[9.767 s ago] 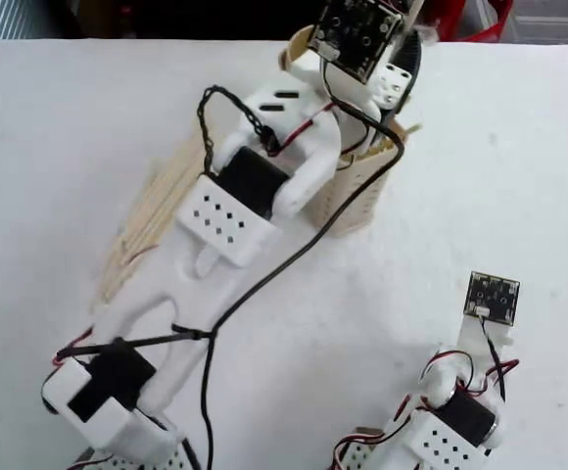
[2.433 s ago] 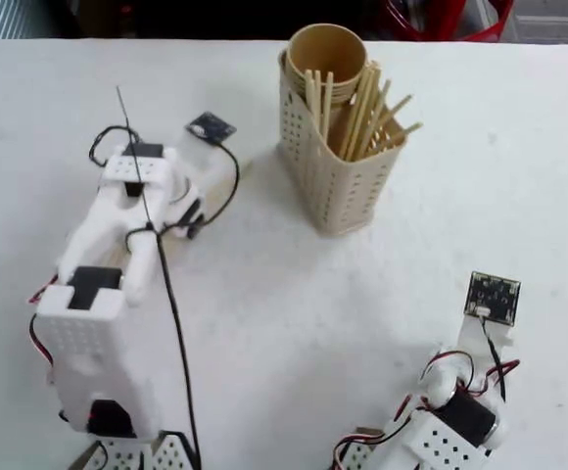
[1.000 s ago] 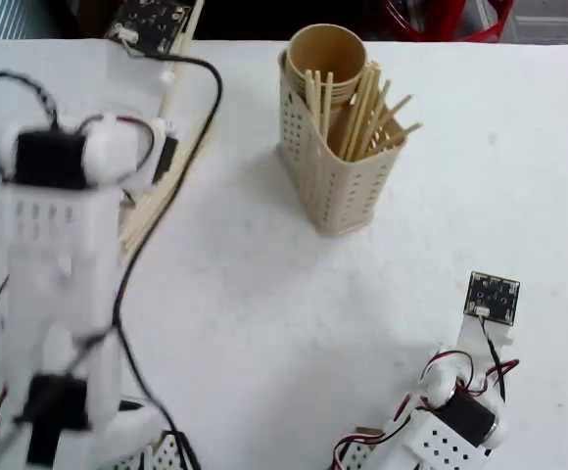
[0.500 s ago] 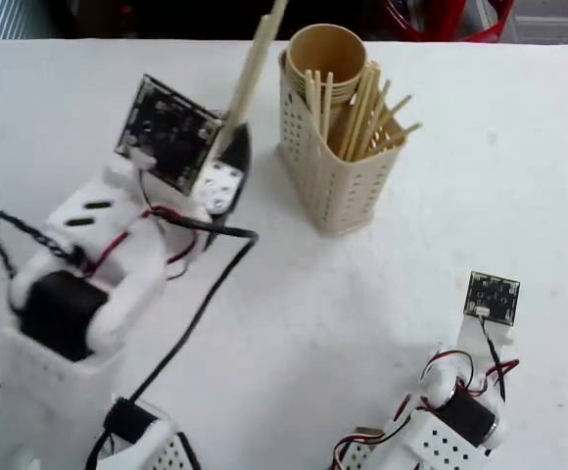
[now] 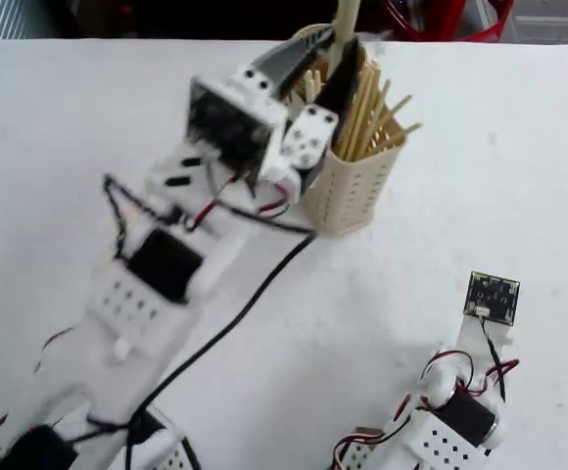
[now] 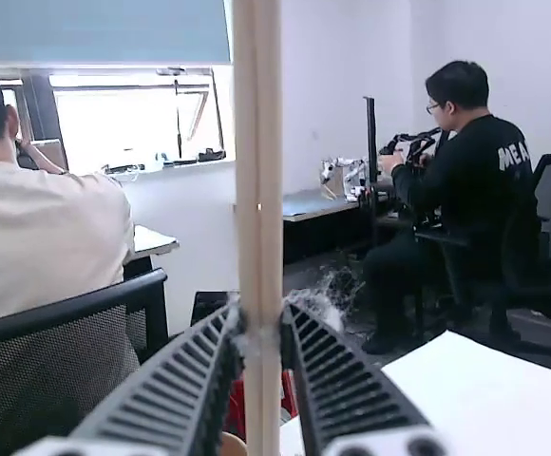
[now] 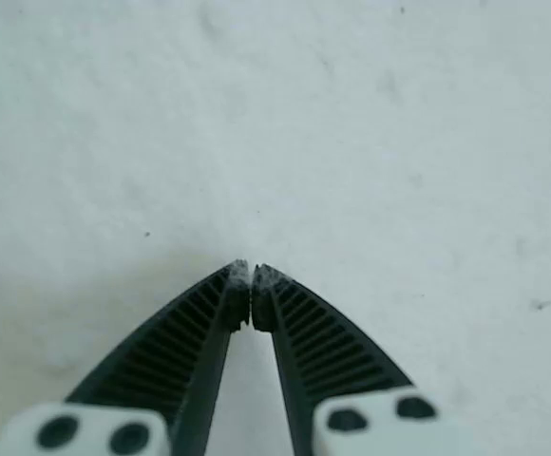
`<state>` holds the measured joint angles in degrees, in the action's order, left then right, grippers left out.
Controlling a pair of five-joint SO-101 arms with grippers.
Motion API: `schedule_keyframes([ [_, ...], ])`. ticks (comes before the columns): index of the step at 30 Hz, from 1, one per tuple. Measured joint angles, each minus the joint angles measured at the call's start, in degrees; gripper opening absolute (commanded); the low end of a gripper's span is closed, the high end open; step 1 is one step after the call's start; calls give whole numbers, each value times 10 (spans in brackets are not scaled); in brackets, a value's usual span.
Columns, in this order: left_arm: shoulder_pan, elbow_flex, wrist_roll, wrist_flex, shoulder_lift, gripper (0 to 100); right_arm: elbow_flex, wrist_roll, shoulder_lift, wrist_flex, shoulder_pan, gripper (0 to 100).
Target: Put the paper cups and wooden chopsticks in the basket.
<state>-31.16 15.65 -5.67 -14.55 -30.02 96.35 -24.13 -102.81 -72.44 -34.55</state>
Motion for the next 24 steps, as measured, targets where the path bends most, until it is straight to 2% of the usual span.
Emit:
schedule_keyframes([
  [4,0,-68,6,2,108,24,0,0,0,0,0,19],
  [8,0,-105,8,-22,155,24,0,0,0,0,0,19],
  [17,0,-116,8,-51,161,24,0,0,0,0,0,19],
  [24,0,-116,8,-51,166,64,0,0,0,0,0,19],
])
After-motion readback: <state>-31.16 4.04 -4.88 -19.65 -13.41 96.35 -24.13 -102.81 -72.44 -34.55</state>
